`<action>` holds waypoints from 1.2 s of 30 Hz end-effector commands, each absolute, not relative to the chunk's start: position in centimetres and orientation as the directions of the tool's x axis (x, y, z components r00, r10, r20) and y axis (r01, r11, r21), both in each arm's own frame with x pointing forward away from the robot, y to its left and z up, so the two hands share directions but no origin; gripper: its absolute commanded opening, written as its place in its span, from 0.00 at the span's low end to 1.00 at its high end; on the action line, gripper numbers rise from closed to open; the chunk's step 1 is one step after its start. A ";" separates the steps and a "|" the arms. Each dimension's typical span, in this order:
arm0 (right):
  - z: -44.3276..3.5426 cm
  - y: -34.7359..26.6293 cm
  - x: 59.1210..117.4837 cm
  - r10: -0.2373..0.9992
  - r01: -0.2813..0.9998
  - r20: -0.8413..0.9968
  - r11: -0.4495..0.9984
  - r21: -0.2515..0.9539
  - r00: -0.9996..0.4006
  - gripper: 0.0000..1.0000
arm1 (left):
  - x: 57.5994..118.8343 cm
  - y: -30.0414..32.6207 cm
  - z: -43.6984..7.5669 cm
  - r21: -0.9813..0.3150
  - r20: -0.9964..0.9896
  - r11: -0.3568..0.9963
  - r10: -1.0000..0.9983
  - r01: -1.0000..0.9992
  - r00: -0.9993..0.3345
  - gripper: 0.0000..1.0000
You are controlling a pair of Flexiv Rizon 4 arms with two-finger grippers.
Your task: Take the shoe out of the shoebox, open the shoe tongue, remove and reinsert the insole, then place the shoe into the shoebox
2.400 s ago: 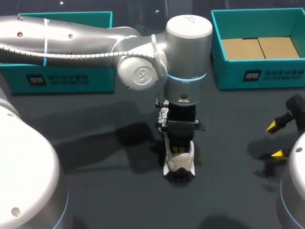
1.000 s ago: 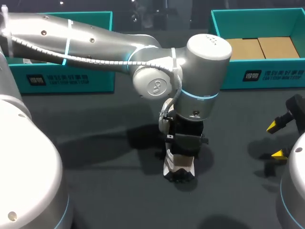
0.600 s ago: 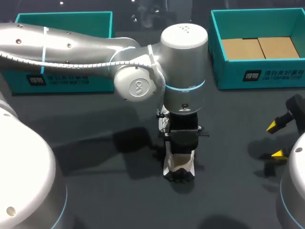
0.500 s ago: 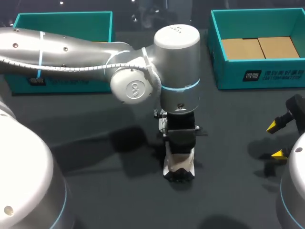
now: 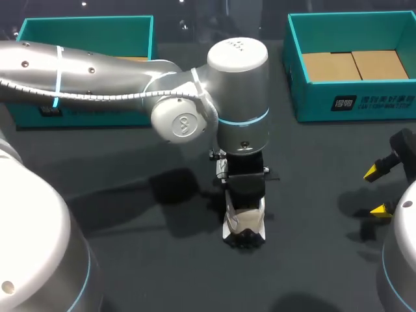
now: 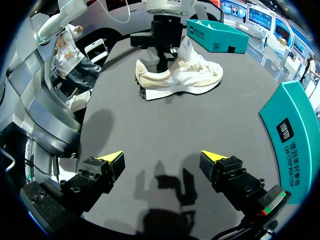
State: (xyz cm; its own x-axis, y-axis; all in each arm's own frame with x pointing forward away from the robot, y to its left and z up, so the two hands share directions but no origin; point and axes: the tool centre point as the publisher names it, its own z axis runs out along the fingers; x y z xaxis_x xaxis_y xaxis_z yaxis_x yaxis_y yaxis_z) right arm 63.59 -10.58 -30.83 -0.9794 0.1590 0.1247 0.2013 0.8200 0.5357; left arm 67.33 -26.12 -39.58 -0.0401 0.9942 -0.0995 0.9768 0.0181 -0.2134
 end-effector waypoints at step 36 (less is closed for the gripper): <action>-30.8 -10.6 63.4 0.160 0.201 0.122 0.821 0.535 -0.980 1.00 | 71.6 -25.8 -34.8 0.182 -0.060 0.014 0.998 0.983 -0.003 0.40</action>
